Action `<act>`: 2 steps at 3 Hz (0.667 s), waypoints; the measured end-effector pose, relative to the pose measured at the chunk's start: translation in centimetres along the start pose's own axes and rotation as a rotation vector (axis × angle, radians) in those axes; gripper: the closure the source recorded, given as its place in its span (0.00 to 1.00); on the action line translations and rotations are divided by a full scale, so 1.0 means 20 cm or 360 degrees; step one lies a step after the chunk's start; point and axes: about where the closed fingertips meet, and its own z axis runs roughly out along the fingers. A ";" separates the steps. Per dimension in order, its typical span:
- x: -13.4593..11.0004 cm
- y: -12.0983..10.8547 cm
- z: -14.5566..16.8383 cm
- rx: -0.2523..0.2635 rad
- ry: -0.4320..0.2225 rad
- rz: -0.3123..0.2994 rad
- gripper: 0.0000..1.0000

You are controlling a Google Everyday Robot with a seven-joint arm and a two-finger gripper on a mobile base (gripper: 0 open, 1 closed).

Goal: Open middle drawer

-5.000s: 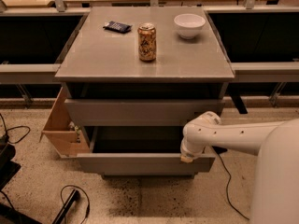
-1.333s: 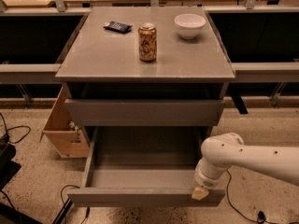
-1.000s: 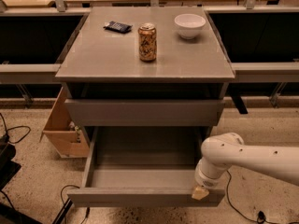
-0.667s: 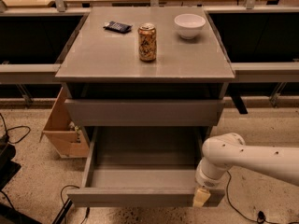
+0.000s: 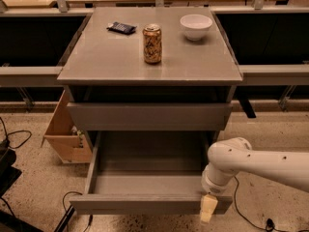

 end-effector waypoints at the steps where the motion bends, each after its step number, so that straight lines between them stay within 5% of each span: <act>1: 0.02 0.09 0.07 -0.0047 -0.0020 -0.0019 0.00; 2: 0.03 0.35 0.10 -0.0139 -0.0043 -0.0015 0.16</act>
Offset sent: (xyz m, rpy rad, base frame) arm -0.2070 0.0380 -0.0134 0.0721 0.2395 0.0766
